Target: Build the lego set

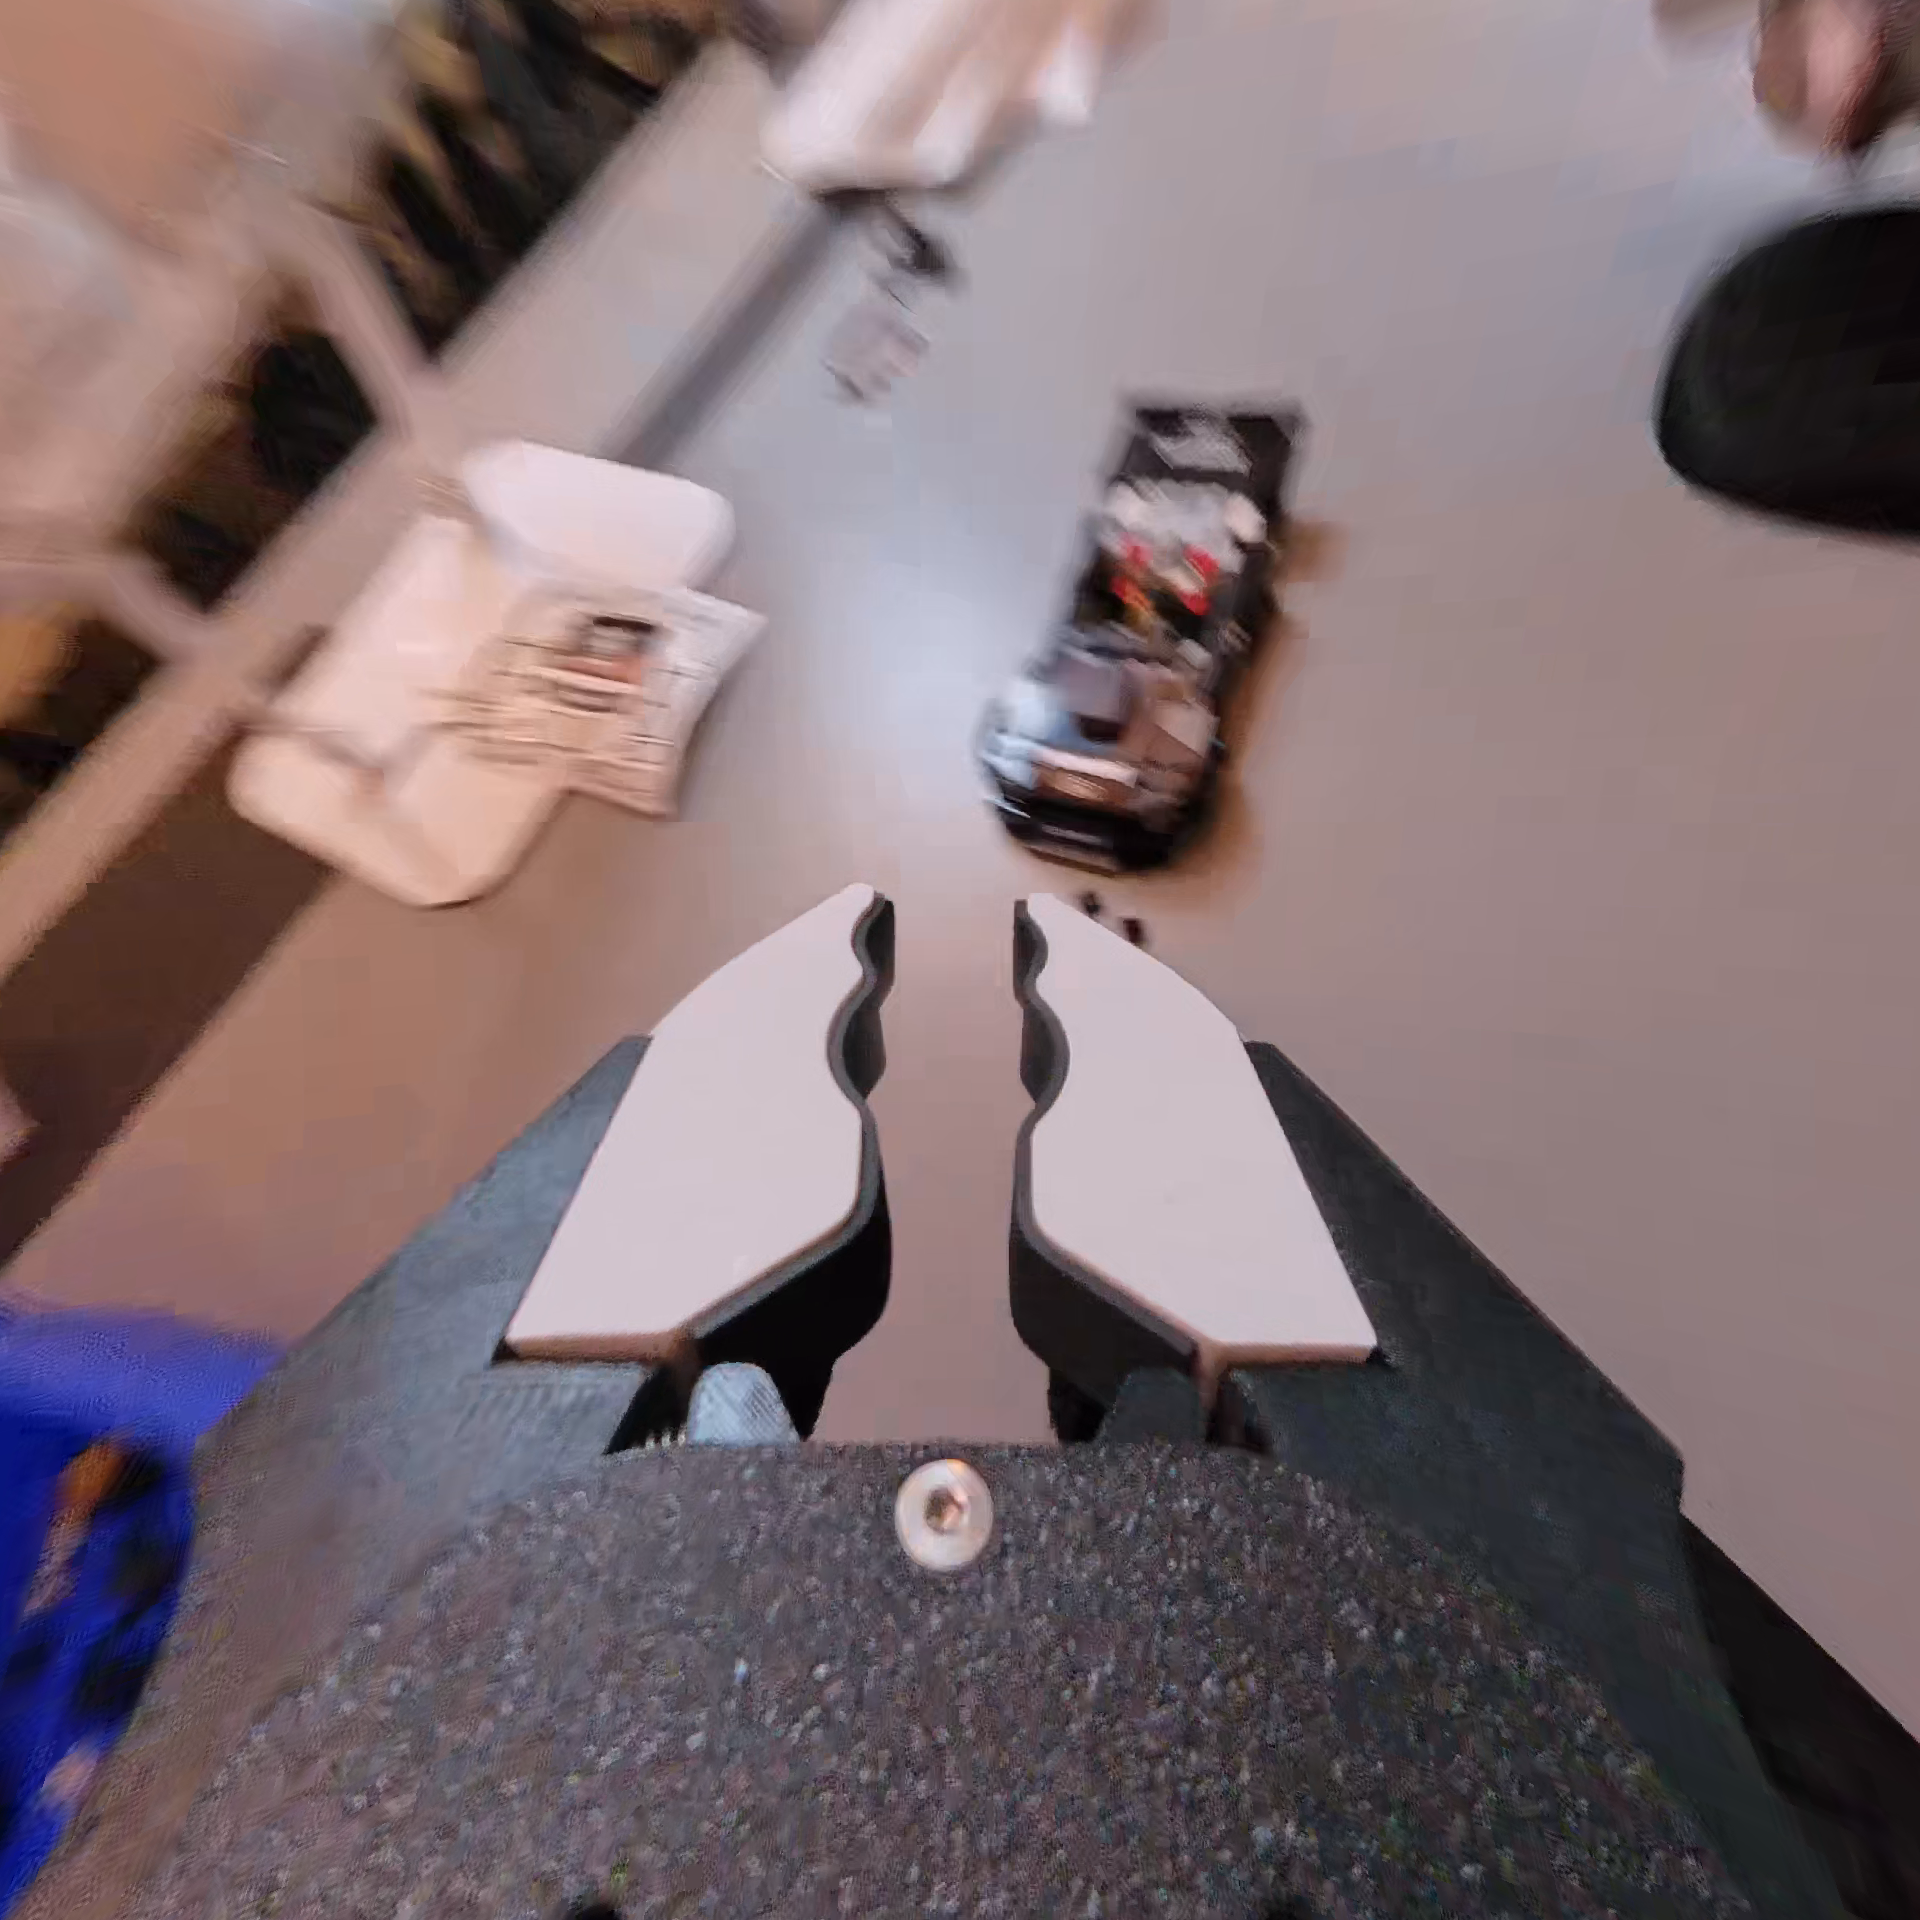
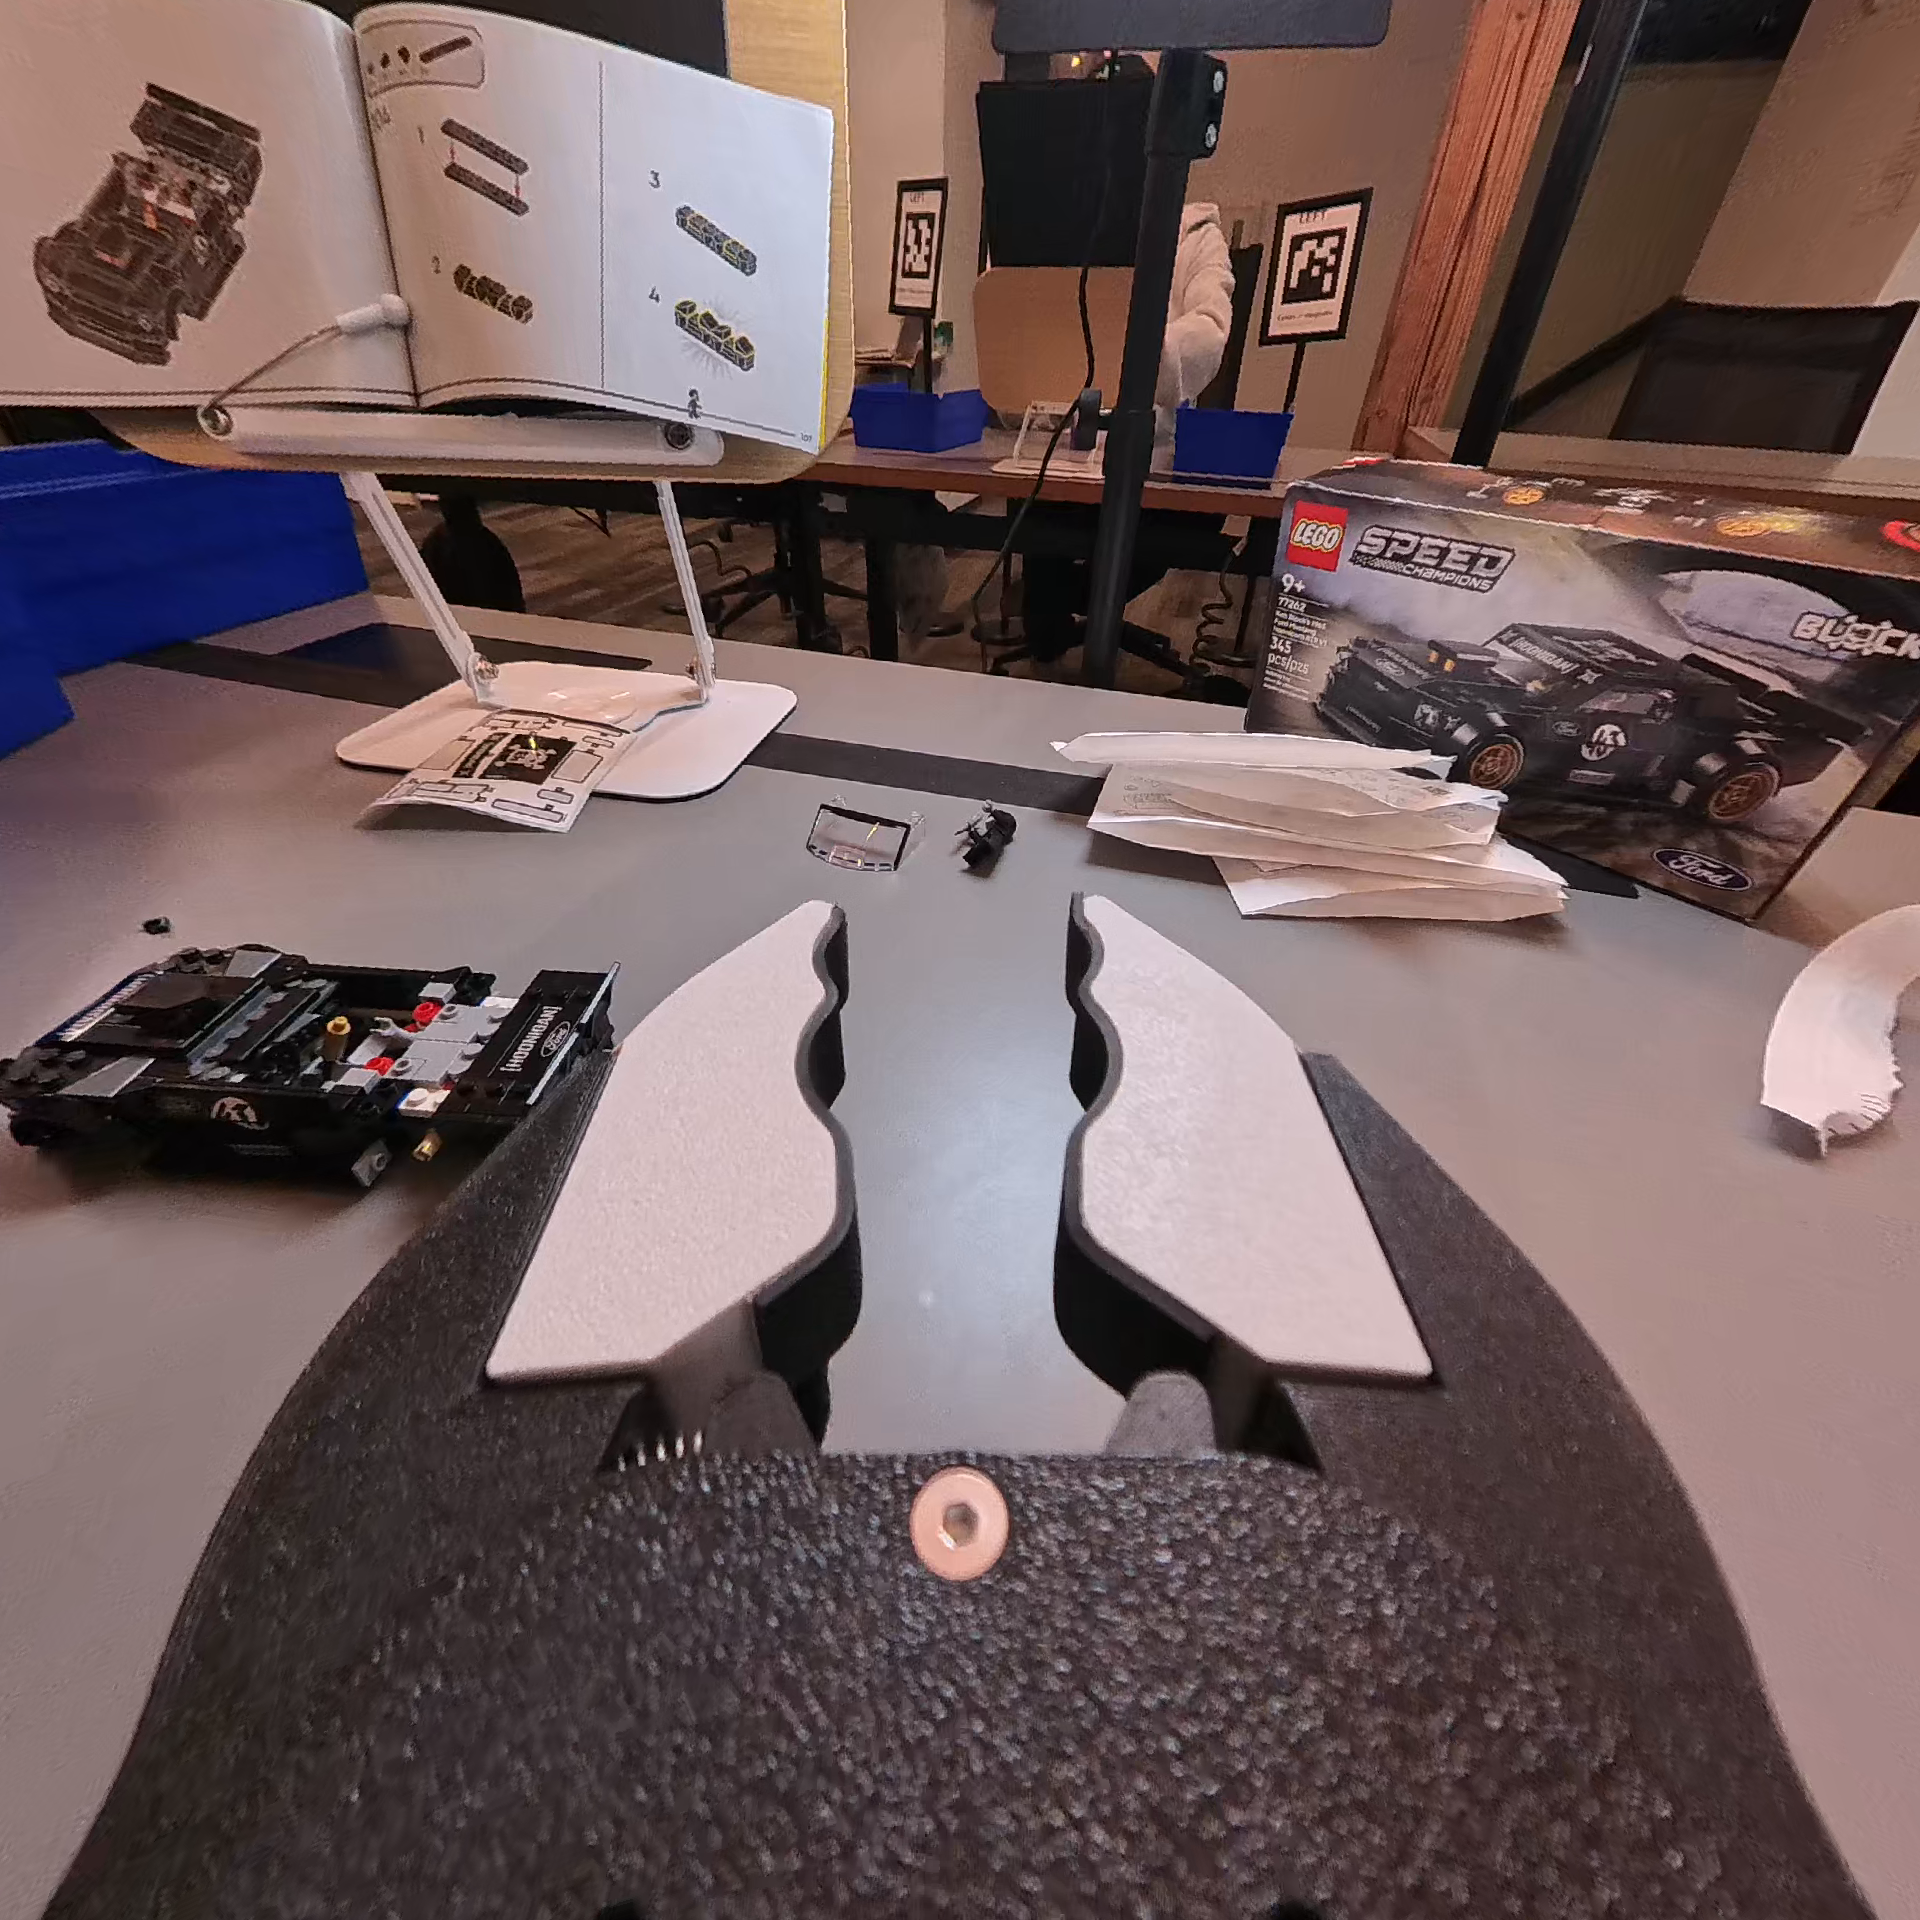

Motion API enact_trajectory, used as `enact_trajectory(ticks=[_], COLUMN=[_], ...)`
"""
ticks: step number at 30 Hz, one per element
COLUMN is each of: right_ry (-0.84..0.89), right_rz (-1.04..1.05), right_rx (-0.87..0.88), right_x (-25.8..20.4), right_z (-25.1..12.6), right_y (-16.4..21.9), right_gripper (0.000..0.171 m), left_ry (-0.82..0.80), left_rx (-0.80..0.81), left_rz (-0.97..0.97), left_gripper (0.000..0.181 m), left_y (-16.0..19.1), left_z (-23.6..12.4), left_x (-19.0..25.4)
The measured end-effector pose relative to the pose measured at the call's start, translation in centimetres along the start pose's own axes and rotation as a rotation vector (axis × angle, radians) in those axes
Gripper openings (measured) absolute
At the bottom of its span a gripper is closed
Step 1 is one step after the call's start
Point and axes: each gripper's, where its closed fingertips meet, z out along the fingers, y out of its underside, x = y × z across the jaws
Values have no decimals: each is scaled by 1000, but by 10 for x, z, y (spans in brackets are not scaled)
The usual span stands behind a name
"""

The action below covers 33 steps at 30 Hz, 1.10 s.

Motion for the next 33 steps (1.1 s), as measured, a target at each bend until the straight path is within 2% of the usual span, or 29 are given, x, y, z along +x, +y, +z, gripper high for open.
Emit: enact_trajectory(ticks=[2,3,5,7,9,12,15,17,20,25,30,33], right_ry=[-6,-11,-15,-7,12,44,65,73,85,107,114,113], right_rz=[-1,-2,-9,-16,-17,-21,-40,-51,-62,-69,-63,-69], right_rx=[-3,-5,-8,-10,-12,-20,-44,-64,-88,-113,-139,-147], right_x=[-2,-3,-4,-3,0,5,6,6,7,12,15,15], right_z=[1,2,3,4,4,4,6,9,12,15,19,22], right_y=[0,1,1,1,2,4,9,13,18,24,30,32], right_gripper=[40,40,40,41,41,41,41,41,41,41,40,40], left_ry=[-157,-224,-293,-289,-241,-86,66,169,216,336,331,350], left_rx=[55,28,-126,-300,-446,-606,-840,-975,-1109,-1064,-792,-690], left_rz=[-82,-107,-126,-105,-117,-98,-51,-31,13,12,-17,-7], left_gripper=[17,18,25,26,26,22,23,27,31,33,30,38], left_y=[-11,-5,26,66,104,152,202,227,251,250,205,190], left_z=[-56,-81,-118,-138,-144,-133,-127,-129,-133,-133,-134,-122], left_x=[-50,-73,-108,-128,-138,-135,-126,-116,-118,-96,-82,-57])
